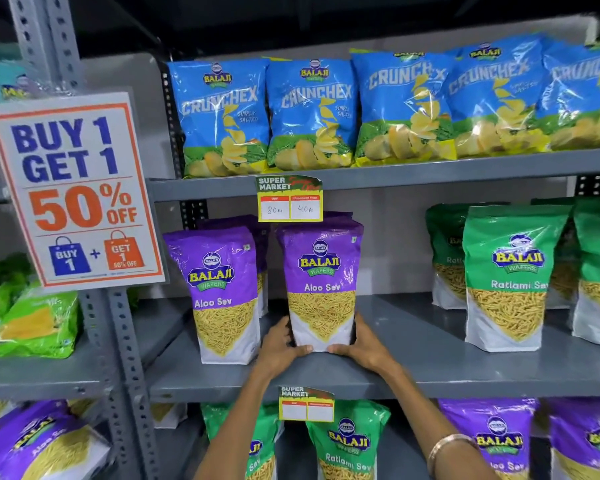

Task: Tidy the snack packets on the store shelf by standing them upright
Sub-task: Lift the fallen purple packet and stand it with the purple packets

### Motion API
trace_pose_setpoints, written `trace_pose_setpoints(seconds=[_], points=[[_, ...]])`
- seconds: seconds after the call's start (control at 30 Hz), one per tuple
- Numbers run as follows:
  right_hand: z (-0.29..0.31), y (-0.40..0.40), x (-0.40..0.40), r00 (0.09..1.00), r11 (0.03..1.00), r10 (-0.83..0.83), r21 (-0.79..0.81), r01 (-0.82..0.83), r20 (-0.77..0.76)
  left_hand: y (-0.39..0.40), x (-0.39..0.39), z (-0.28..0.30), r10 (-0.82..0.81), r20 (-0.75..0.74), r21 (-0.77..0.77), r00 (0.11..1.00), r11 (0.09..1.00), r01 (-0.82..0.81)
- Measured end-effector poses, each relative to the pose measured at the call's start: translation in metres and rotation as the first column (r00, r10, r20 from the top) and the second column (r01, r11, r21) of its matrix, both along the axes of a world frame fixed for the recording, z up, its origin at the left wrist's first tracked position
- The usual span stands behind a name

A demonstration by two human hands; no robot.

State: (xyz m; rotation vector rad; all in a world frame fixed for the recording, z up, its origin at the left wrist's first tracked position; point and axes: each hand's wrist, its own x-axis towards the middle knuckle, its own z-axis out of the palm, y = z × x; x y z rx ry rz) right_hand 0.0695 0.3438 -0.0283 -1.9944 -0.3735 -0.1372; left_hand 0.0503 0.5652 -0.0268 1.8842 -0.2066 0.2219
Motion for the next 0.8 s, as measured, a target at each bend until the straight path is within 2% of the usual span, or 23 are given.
trace_pose_setpoints(seconds=[0.4,0.57,0.73,0.8], points=[[0.000,0.000,-0.020,0.996,0.995,-0.018,-0.092,0.027,0.091,0.001,-0.007,-0.006,0.055,-0.030,-0.044,0.998,0.997,-0.056],[0.000,0.000,-0.019,0.996,0.995,-0.017,-0.097,0.025,0.086,-0.001,-0.009,-0.004,0.021,-0.016,-0.054,1.000,0.998,-0.022],[0.005,-0.002,-0.022,0.998,0.996,-0.013,-0.092,0.019,0.069,0.002,-0.011,-0.001,0.017,-0.068,-0.015,0.998,1.000,-0.018],[0.005,-0.005,-0.023,0.999,0.999,0.012,-0.043,-0.010,0.041,0.000,-0.019,-0.001,0.052,-0.053,0.028,0.997,0.998,-0.050]])
